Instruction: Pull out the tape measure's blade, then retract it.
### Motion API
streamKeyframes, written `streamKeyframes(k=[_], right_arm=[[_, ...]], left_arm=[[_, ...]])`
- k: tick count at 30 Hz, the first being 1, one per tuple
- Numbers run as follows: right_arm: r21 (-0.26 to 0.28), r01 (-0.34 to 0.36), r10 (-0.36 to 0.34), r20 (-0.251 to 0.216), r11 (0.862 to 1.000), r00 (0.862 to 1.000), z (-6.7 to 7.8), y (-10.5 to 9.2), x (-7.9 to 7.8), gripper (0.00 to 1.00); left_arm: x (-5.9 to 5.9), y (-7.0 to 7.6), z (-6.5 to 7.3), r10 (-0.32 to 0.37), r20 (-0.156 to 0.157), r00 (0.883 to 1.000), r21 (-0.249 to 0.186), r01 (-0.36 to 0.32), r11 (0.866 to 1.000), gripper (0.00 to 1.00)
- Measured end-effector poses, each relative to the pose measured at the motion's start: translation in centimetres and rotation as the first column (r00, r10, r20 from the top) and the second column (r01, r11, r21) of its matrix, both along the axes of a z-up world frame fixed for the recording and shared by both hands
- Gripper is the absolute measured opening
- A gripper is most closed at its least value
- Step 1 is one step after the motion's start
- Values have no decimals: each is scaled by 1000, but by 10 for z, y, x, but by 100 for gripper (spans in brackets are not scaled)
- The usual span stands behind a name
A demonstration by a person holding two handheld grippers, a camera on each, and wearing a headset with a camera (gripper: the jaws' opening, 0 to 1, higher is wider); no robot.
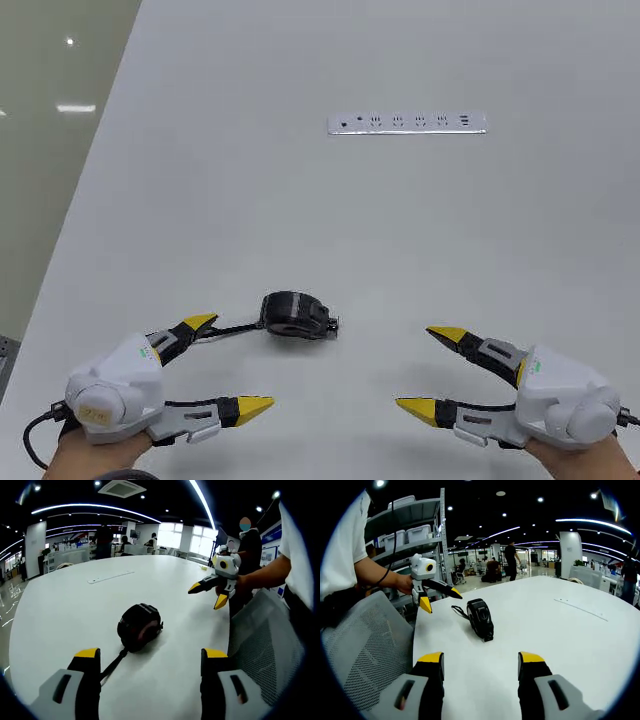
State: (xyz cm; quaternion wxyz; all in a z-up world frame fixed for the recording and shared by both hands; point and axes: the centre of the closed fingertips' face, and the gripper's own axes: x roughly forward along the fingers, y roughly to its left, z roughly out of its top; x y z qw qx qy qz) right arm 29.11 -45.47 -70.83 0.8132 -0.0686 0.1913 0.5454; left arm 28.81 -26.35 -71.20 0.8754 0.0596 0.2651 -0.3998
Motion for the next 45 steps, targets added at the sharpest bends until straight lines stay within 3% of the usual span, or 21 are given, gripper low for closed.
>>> streamKeyframes(k=[20,29,45], right_arm=[[20,-66,66,-1,998,998,-5,16,13,59],[20,-79,79,-4,997,997,-8,19,18,59],[9,-118,118,-14,993,993,-14,27,23,58]], left_arm=[[11,-11,-11,-141,-16,990,50,142,989,77],[22,-13,-13,-168,-20,986,61,169,984,76],[31,-18,-22,-231,-43,972,89,234,968,75]])
